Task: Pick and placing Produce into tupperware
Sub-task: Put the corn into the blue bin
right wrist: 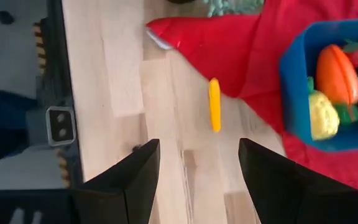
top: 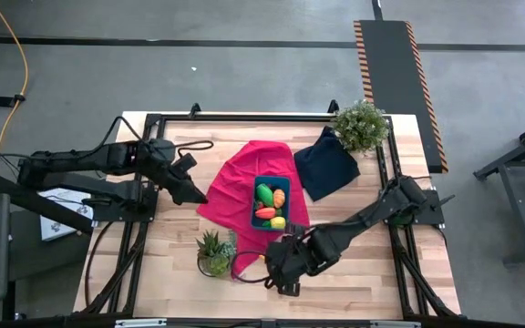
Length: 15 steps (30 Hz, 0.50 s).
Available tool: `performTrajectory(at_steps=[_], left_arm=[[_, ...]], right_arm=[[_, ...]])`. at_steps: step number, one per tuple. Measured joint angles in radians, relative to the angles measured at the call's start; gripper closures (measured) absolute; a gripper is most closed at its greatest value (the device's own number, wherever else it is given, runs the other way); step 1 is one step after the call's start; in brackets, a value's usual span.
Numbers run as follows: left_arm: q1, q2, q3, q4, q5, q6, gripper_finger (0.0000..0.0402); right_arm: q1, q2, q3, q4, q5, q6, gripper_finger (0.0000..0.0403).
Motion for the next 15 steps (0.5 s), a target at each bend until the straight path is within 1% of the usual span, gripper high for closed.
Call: performTrajectory(at_steps=[5,11,13,15], left_arm=[[-0.100,0.000,0.000,0.029,-0.071,-0.076,0.0208],[-0.199,0.000,0.000,0.048,-0.147,-0.092,0.0208],[-0.229,0.000,0.000,0.048,-0.168,-0.092,0.0208],[-0.255,0.000,0.000,0.048,-0.186,-0.092,0.0208]], right_arm=[[0.002,0.069,0.000,0.050,0.009,-0.083,0.0192],[0.005,0.144,0.000,0.058,0.111,-0.163,0.0192],[-0.004,0.167,0.000,0.072,0.105,-0.168,0.0192],[-0.016,0.185,0.000,0.094,0.066,-0.186,0.0192]])
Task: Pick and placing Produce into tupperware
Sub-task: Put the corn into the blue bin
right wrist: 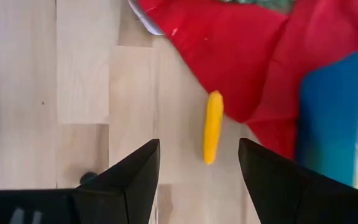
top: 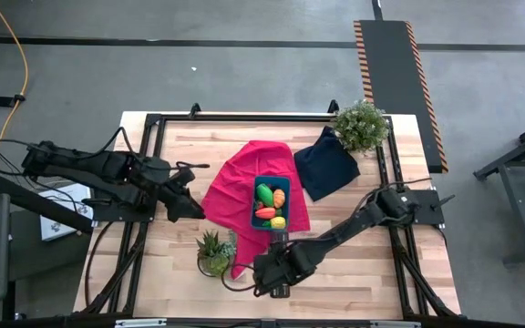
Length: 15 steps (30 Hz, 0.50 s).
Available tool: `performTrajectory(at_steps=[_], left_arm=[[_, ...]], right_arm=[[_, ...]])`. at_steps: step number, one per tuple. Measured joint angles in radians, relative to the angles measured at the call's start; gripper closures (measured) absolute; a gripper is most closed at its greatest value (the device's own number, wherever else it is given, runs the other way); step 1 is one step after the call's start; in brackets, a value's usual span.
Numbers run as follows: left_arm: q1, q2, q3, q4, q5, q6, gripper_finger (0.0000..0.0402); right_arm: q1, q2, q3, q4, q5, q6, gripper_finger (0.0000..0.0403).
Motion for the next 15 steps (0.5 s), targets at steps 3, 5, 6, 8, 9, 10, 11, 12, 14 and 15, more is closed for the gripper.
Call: performTrajectory(at_steps=[3,5,6,8,9,10,11,12,14,15], left_arm=[[-0.030,0.000,0.000,0.000,-0.025,0.001,0.0208],[-0.046,0.000,0.000,0.000,-0.038,0.001,0.0208],[-0.053,0.000,0.000,0.000,-0.042,0.001,0.0208],[-0.063,0.000,0.000,-0.001,-0.051,0.002,0.0208],[-0.066,0.000,0.000,-0.001,-0.055,0.002,0.0208],[-0.067,0.000,0.000,-0.001,-0.058,0.001,0.0208],[-0.065,0.000,0.000,-0.002,-0.058,0.002,0.0208],[-0.065,0.000,0.000,-0.002,-0.058,0.002,0.0208],[-0.064,0.000,0.000,-0.003,-0.059,0.002,0.0208],[-0.064,0.000,0.000,-0.004,-0.061,0.002,0.0208]], right_arm=[[-0.016,0.019,0.000,0.036,-0.020,-0.019,0.0192],[-0.031,0.018,0.000,0.059,-0.044,-0.027,0.0192],[-0.042,0.017,0.000,0.071,-0.060,-0.033,0.0192],[-0.062,0.017,0.000,0.070,-0.080,-0.051,0.0192],[-0.074,0.017,0.000,0.066,-0.091,-0.057,0.0192],[-0.086,0.017,0.000,0.066,-0.102,-0.061,0.0192],[-0.096,0.017,-0.001,0.068,-0.117,-0.067,0.0192],[-0.107,0.015,-0.014,0.084,-0.133,-0.067,0.0192],[-0.122,0.015,-0.053,0.094,-0.161,-0.065,0.0192],[-0.124,0.015,-0.076,0.095,-0.179,-0.058,0.0192]])
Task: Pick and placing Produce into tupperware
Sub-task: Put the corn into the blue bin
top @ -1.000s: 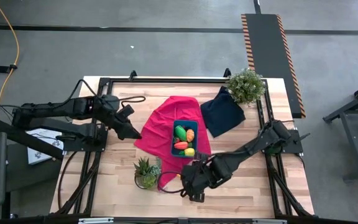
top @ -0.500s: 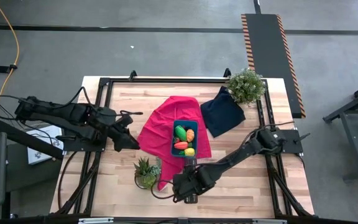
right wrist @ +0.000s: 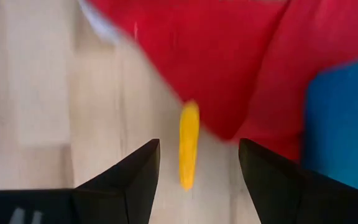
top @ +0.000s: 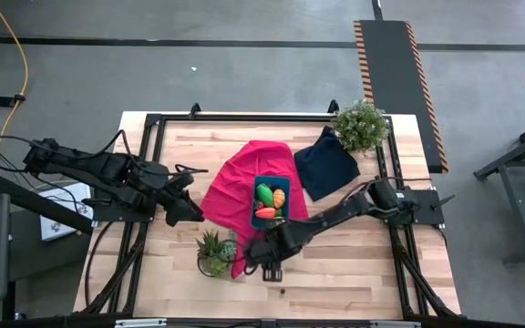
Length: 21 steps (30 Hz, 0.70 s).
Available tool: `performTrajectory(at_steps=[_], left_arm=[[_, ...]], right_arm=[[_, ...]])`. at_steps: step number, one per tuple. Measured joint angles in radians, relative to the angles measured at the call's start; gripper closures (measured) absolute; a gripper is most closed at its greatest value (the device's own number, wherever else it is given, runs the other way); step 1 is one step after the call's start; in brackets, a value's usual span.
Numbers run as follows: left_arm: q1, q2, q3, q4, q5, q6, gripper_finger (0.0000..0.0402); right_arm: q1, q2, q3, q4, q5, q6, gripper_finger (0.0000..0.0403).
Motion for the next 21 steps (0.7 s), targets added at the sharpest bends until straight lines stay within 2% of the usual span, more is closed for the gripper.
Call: performTrajectory(at_steps=[5,15,21], left_arm=[[0.000,0.000,0.000,-0.008,0.000,0.002,0.0208],[0.000,0.000,0.000,-0.008,0.000,0.013,0.0208],[0.000,0.000,0.000,-0.006,0.000,0.013,0.0208]], right_arm=[[0.015,0.000,-0.072,0.058,-0.060,0.026,0.0198],[0.007,0.005,-0.073,0.100,-0.027,0.030,0.0232],[-0.010,0.012,-0.073,0.122,-0.042,0.026,0.0235]])
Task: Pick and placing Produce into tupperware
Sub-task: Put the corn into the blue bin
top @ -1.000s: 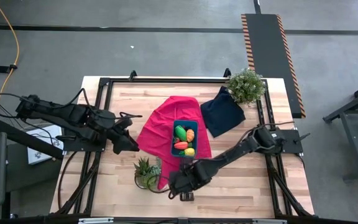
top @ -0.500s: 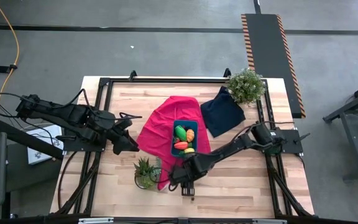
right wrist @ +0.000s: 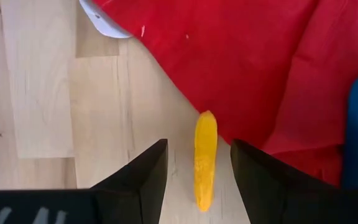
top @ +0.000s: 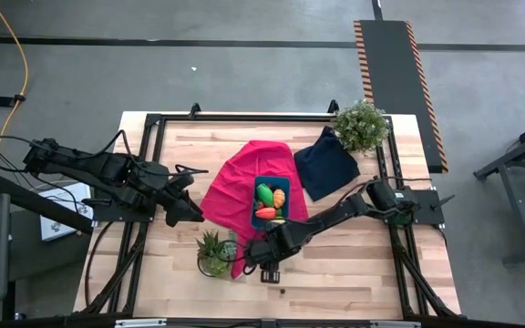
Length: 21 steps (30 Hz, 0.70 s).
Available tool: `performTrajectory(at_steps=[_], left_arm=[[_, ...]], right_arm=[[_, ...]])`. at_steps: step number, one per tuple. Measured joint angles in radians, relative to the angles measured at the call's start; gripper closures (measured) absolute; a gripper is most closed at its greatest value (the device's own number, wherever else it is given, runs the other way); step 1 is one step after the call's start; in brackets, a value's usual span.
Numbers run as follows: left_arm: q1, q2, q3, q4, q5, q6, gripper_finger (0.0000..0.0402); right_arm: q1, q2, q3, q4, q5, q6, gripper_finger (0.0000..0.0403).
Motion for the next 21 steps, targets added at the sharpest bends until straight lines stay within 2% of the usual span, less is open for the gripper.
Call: performTrajectory(at_steps=[13,21], left_arm=[[0.000,0.000,0.000,0.001,0.000,-0.003,0.0208],[0.000,0.000,0.000,0.001,0.000,-0.003,0.0208]], right_arm=[[0.001,0.002,-0.069,0.045,-0.024,0.030,0.0236],[0.001,0.000,-0.080,0.053,-0.020,0.035,0.0256]])
